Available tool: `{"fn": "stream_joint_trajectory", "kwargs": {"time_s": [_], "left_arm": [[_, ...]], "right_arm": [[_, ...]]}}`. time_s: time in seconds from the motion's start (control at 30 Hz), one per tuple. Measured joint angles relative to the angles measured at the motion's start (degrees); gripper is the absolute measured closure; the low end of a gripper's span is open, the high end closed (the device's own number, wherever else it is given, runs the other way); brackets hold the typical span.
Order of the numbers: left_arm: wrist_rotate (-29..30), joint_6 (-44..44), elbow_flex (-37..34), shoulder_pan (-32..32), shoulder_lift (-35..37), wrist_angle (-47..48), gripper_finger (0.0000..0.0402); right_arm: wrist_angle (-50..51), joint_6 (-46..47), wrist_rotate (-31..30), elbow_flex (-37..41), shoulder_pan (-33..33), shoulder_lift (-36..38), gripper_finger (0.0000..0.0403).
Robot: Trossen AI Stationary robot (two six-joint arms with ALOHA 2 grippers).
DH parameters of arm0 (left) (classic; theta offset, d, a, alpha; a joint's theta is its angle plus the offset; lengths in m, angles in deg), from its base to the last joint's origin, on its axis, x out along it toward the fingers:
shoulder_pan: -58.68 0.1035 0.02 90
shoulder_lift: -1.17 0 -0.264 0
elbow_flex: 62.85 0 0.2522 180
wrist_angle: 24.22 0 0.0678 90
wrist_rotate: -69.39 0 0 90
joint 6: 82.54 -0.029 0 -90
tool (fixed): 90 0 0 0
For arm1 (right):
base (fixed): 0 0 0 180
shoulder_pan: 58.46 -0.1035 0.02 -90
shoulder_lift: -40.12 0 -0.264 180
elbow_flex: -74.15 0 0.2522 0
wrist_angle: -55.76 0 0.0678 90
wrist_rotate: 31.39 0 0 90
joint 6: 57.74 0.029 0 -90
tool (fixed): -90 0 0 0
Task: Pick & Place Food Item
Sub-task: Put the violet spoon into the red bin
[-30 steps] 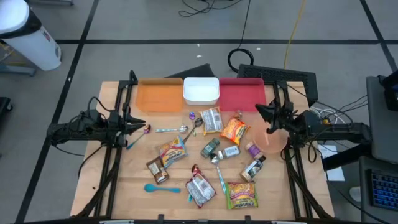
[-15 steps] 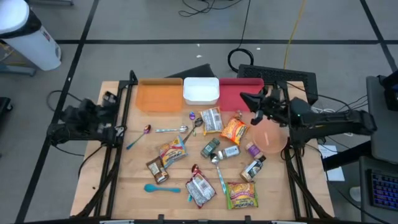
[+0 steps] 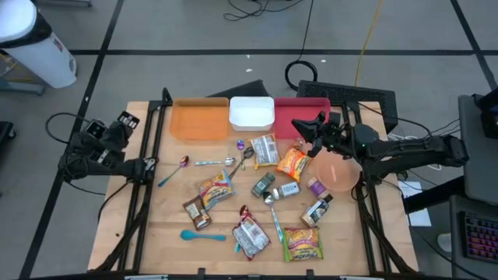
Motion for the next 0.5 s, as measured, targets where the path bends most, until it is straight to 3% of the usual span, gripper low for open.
{"fn": "stream_joint_trajectory", "kwargs": {"time_s": [0.2, 0.5], "left_arm": [[4.8, 1.1, 0.0, 0.0, -8.1, 0.3, 0.0341], [6.4, 8.5, 2.6, 0.0, -21.5, 0.3, 0.0341]], "right_arm": [[-0.8, 0.0, 0.0, 0.0, 0.0, -0.9, 0.0403], [-2.5, 0.0, 0.0, 0.0, 0.0, -1.3, 0.0403]]}}
